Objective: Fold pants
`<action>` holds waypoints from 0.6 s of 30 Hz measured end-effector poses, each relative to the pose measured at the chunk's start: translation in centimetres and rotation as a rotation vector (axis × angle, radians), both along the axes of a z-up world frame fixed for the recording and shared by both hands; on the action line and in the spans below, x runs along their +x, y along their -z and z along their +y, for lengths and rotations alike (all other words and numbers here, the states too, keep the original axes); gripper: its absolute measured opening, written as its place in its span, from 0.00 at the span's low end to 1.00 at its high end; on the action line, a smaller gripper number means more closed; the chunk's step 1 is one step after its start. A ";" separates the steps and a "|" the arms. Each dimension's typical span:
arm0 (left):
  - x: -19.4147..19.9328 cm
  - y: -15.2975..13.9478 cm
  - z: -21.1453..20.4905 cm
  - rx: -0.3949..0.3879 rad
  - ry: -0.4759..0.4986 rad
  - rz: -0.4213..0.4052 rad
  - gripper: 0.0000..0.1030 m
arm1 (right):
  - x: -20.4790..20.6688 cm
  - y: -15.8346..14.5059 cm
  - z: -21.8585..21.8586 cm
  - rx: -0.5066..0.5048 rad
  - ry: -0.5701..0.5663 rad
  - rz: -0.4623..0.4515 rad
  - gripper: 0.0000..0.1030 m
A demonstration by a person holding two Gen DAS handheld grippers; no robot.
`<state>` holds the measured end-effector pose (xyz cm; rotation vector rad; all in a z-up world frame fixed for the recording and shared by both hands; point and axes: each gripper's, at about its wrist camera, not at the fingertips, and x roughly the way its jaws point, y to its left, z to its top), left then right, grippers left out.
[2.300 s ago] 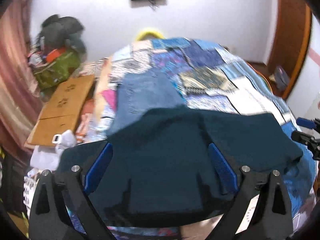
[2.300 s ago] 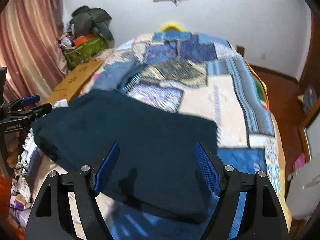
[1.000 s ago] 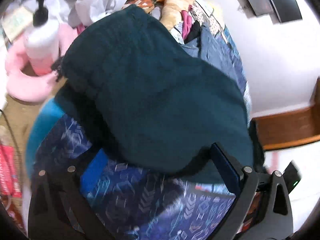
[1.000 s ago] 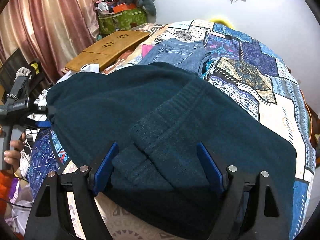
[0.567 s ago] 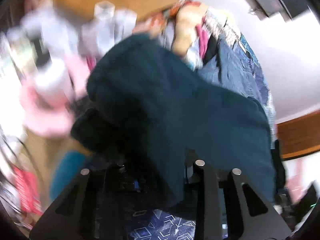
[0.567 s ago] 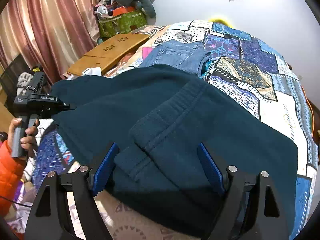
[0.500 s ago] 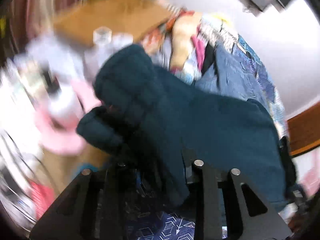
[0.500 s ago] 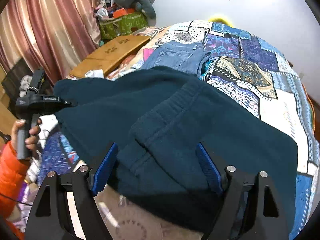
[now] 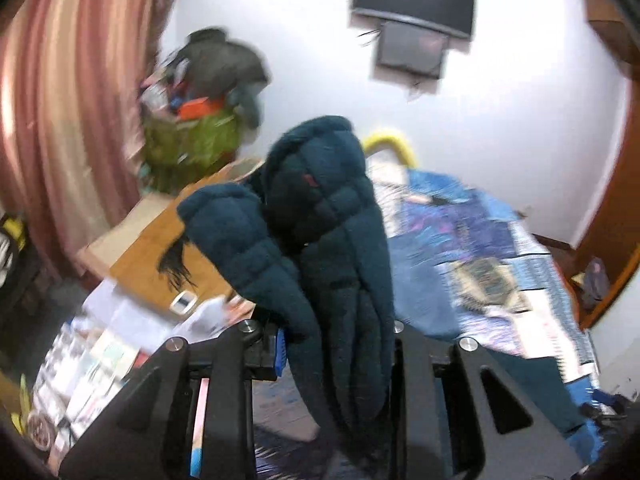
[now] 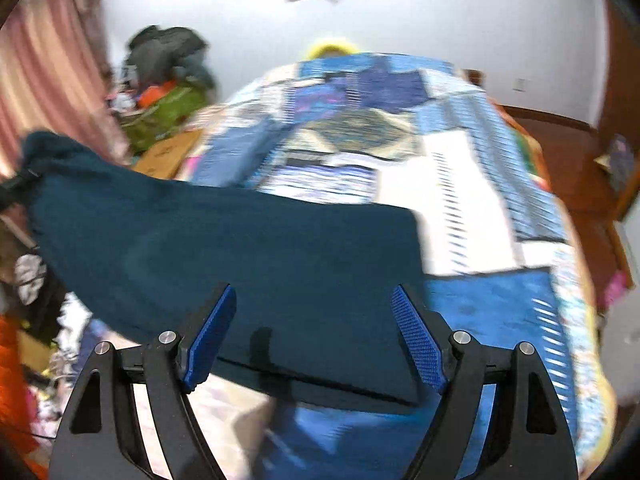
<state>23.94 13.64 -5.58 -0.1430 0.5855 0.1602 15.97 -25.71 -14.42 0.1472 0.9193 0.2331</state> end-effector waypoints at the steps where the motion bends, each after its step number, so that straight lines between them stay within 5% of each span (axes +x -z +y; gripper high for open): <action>1: 0.4 -0.7 -1.2 0.003 0.028 -0.013 0.26 | -0.1 0.5 -0.7 -0.019 0.018 0.008 0.75; 5: 0.8 -3.0 -6.6 -0.002 0.165 -0.051 0.26 | -0.5 2.4 -2.6 -0.046 0.041 0.051 0.75; 10: 3.2 -3.7 -13.1 -0.011 0.292 -0.044 0.25 | -1.0 3.8 -3.7 0.059 0.035 0.083 0.75; 18: 6.0 -1.0 -22.7 -0.023 0.468 0.056 0.25 | -1.5 4.3 -4.2 0.119 0.024 0.078 0.75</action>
